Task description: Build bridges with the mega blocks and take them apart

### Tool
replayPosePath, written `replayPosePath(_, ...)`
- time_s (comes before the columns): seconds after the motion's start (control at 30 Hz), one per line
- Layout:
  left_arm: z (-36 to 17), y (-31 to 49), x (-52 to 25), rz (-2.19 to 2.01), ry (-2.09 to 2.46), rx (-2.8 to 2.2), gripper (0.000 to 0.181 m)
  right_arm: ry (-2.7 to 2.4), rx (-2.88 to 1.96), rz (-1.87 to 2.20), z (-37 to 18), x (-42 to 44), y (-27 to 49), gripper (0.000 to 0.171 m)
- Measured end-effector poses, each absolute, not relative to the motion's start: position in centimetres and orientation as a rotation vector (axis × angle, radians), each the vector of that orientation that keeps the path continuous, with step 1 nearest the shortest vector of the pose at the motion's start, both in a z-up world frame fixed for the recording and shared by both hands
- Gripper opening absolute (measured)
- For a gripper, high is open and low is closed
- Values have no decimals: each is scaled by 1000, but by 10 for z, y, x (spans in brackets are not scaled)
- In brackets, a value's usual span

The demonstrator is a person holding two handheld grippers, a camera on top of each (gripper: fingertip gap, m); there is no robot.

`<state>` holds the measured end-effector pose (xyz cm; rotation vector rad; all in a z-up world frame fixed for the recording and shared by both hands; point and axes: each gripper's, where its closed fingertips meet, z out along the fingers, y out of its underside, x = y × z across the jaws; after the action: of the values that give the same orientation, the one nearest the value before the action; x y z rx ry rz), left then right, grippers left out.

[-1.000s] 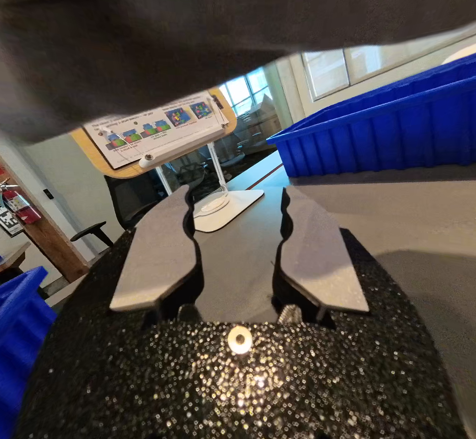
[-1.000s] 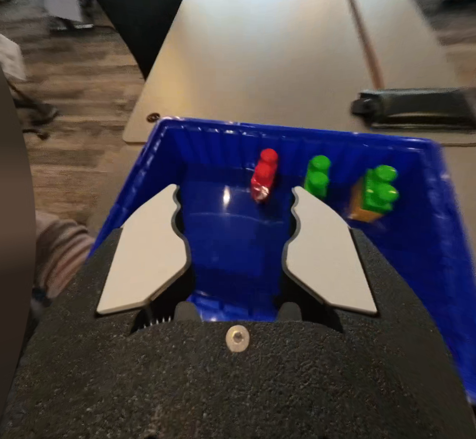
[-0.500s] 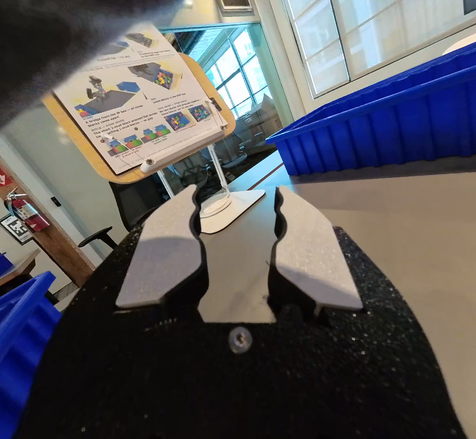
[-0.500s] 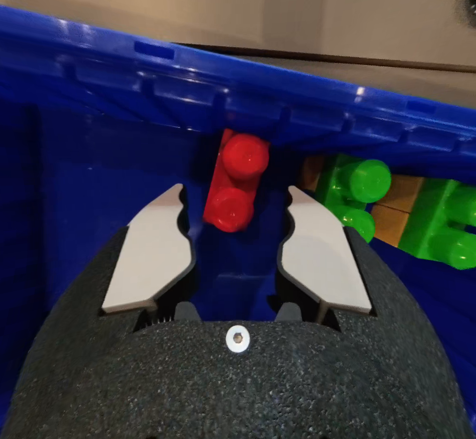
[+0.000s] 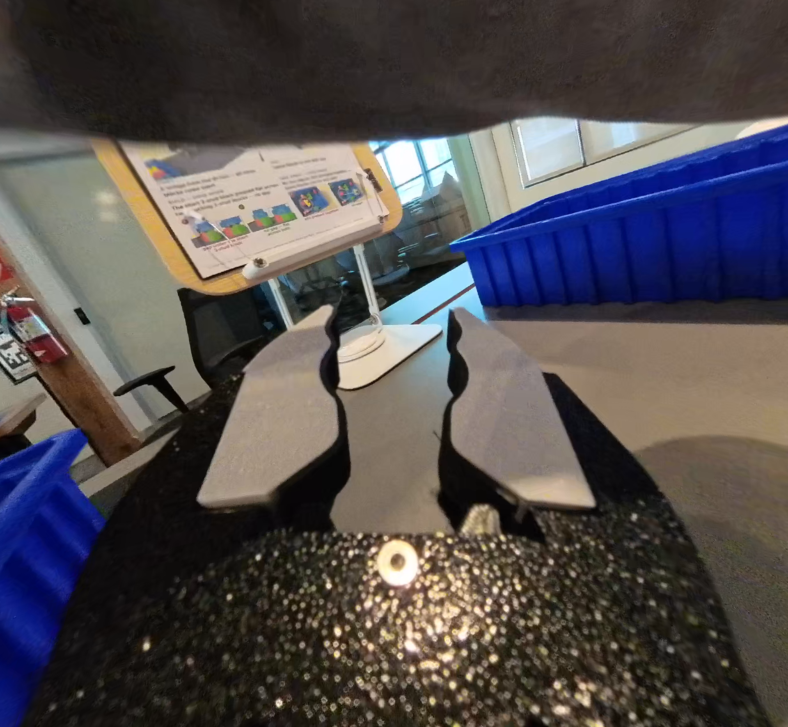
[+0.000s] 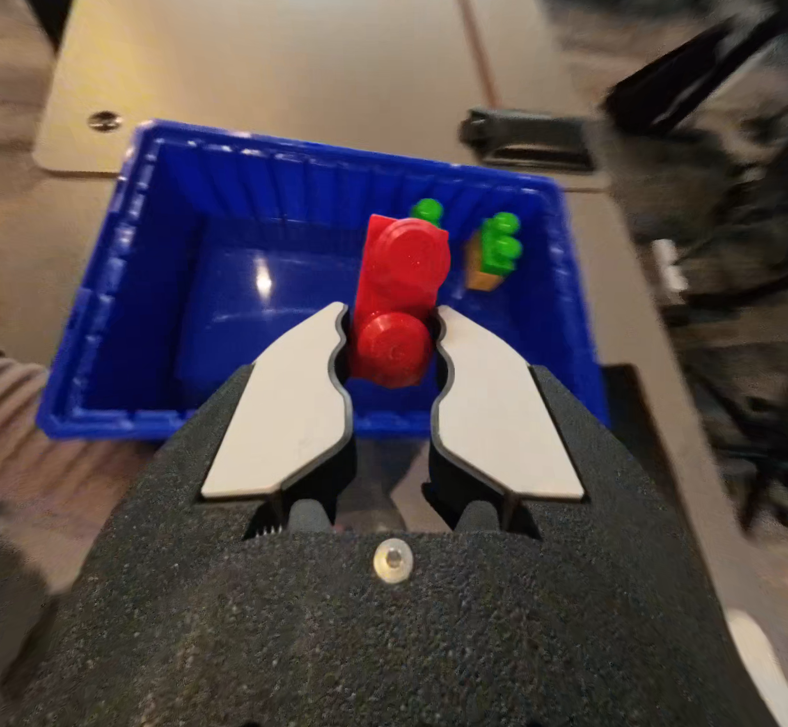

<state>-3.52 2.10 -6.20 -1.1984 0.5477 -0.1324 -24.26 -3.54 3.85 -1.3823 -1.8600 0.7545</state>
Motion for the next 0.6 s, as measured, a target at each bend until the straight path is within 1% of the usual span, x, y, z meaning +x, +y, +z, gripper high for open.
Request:
replayPosePath(0.1,-60,21,-38,-199,511,-1200,48,-1617,-1390,666,67,-161,1,36)
replayPosePath(0.23,-56,19,-42,-281,463,-1195,49,-1396,-1430,857,74,-80,8,36)
replayPosePath(0.3,-55,18,-43,-294,457,-1193,49,-1350,-1441,921,70,-60,11,35)
replayPosePath(0.4,-55,16,-40,-283,474,-1187,50,-1344,-1483,871,53,-43,23,35)
replayPosePath(0.5,-57,14,-36,-271,502,-1184,51,-1315,-1459,891,42,-38,33,35)
replayPosePath(0.6,-56,14,-33,-282,510,-1177,55,-1391,-1479,977,27,-36,34,35)
